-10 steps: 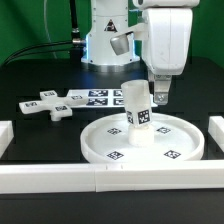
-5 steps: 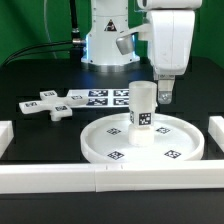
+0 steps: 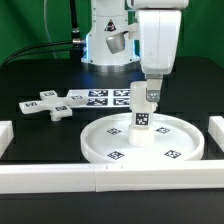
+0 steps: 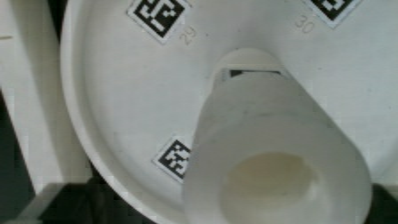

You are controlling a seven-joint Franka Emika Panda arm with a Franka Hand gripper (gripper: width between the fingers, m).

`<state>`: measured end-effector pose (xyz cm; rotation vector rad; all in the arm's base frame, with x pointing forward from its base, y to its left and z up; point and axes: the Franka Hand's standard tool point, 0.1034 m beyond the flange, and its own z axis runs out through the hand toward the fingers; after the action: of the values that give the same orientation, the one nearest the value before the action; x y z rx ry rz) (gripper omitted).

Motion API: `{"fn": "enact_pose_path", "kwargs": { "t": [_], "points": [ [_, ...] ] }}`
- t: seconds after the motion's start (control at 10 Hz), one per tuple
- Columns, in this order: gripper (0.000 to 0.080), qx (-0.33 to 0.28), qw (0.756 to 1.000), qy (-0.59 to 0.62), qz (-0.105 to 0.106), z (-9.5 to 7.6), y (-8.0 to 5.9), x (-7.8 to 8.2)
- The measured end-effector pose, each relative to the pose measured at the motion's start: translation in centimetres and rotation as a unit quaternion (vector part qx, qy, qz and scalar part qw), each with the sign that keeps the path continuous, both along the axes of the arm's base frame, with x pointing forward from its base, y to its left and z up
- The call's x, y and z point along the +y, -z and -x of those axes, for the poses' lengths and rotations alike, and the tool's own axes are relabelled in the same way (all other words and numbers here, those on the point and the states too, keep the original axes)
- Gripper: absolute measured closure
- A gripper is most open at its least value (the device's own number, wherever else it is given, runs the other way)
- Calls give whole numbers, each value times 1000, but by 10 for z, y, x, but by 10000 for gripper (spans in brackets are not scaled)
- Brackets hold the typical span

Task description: Assemble round table

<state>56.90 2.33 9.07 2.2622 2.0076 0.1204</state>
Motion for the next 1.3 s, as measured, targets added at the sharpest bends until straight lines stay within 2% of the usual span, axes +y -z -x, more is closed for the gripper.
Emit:
{"fn": "enact_pose_path", "kwargs": {
  "t": [0.8, 0.9, 1.0, 1.3],
  "points": [
    [151, 3, 1000, 13, 0, 0, 4, -12],
    [278, 3, 1000, 12, -1, 1, 6, -12],
    [363, 3, 1000, 12, -1, 0, 5, -12],
    [363, 3, 1000, 28, -3, 1, 5, -12]
  ]
}}
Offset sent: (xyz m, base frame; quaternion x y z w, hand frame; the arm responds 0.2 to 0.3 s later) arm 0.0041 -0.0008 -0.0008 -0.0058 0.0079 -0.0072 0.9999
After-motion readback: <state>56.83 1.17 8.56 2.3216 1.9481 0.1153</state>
